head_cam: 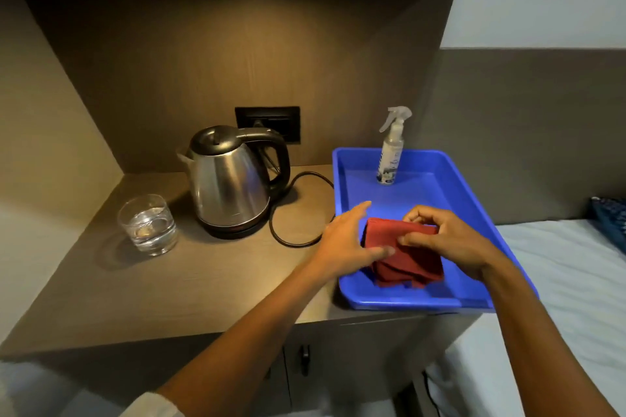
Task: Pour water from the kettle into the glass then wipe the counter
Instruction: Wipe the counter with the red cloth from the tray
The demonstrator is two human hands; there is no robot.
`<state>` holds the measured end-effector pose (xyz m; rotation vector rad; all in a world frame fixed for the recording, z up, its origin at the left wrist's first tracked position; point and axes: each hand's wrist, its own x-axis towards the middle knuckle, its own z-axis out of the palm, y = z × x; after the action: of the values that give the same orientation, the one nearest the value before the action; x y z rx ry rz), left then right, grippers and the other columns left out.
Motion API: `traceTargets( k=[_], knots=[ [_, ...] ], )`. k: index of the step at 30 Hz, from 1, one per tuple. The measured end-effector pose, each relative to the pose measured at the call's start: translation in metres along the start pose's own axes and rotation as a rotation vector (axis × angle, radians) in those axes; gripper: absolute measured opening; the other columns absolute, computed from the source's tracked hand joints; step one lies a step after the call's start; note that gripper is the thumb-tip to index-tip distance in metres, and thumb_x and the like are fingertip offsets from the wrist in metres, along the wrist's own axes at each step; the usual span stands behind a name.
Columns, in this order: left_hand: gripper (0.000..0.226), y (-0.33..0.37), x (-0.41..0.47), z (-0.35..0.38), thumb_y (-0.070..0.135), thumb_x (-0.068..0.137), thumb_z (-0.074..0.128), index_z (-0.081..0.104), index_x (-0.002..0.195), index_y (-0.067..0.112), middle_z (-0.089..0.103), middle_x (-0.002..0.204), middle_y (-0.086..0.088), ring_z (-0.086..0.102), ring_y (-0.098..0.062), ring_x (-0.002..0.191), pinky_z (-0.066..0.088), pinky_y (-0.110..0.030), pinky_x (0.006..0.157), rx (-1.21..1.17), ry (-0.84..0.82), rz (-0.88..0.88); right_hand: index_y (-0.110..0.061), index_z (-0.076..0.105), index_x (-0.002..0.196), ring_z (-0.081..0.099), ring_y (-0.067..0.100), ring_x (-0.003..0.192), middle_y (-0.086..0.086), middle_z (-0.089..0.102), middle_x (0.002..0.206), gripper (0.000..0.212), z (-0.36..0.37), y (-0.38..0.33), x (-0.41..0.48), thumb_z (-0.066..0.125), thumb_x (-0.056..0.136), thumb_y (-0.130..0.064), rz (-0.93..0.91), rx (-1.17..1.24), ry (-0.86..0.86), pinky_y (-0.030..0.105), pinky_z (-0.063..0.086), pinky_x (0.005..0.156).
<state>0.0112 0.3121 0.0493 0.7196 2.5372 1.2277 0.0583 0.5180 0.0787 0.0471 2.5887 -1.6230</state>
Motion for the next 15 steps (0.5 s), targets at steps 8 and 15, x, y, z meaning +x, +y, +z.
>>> traceTargets(
  k=[8, 15],
  knots=[
    [0.037, -0.036, -0.070, -0.079, 0.017, 0.074, 0.085, 0.069, 0.107, 0.019, 0.078, 0.093, -0.002, 0.073, -0.011, 0.084, 0.060, -0.026, 0.070, -0.643, 0.399, -0.108, -0.030, 0.070, 0.105, 0.066, 0.011, 0.082, 0.004, 0.071, 0.096, 0.028, 0.093, -0.068, 0.044, 0.079, 0.079, -0.026, -0.229, 0.113, 0.042, 0.032, 0.054, 0.077],
    [0.044, -0.125, -0.149, -0.094, 0.025, 0.083, 0.076, 0.059, 0.123, 0.025, 0.070, 0.104, -0.001, 0.067, -0.015, 0.091, 0.057, -0.036, 0.083, -0.222, 0.893, -0.412, -0.024, 0.055, 0.132, 0.047, 0.024, 0.127, 0.006, 0.054, 0.134, 0.039, 0.217, -0.037, 0.048, 0.053, 0.096, -0.039, -0.360, -0.558, -0.052, 0.042, 0.034, 0.104]
  ],
)
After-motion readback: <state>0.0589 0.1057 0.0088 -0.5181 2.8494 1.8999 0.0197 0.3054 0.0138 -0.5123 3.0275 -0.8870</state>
